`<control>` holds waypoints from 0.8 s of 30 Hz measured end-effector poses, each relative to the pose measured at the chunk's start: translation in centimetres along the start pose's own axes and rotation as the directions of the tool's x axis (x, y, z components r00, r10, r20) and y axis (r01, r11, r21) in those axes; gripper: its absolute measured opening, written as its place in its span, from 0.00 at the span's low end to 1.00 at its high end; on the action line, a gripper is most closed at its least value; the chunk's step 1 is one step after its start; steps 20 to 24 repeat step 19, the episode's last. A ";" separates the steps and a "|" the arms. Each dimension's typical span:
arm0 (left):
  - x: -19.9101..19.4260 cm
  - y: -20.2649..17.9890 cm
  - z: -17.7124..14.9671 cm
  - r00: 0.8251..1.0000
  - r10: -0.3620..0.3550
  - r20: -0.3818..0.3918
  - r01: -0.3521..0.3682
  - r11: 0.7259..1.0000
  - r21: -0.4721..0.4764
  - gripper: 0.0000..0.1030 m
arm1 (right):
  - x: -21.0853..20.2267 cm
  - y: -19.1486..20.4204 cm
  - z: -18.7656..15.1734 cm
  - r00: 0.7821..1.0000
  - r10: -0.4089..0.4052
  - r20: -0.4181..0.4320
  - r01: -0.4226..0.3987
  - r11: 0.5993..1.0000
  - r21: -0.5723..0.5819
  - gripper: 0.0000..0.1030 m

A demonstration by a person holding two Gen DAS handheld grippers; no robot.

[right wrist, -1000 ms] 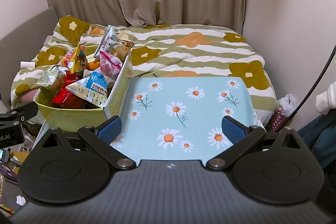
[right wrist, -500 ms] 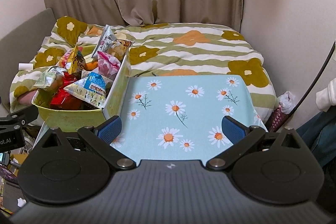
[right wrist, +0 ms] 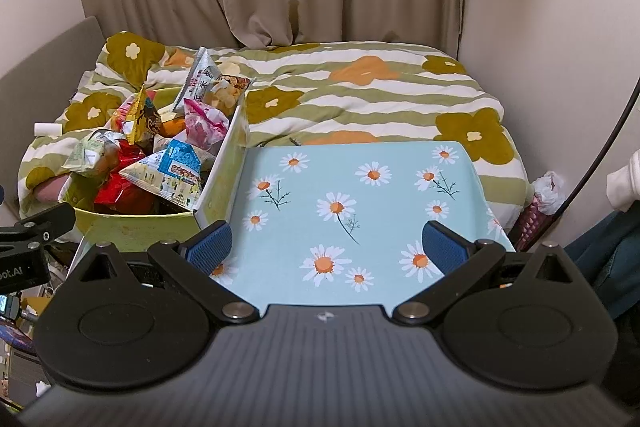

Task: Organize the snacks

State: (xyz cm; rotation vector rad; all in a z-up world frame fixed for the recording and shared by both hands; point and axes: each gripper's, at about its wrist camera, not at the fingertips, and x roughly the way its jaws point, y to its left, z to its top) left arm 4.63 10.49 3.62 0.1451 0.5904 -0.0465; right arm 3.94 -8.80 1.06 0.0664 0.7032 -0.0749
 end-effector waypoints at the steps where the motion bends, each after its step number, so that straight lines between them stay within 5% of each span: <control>1: 0.0 0.0 0.0 1.000 0.001 0.000 -0.001 1.000 0.000 1.00 | 0.1 0.1 0.0 1.000 -0.001 -0.001 0.001 1.000 0.001 1.00; 24: 0.6 1.5 0.5 0.999 -0.018 0.044 0.019 0.999 -0.032 1.00 | 0.8 1.4 0.7 1.000 -0.009 0.014 0.009 1.000 0.007 1.00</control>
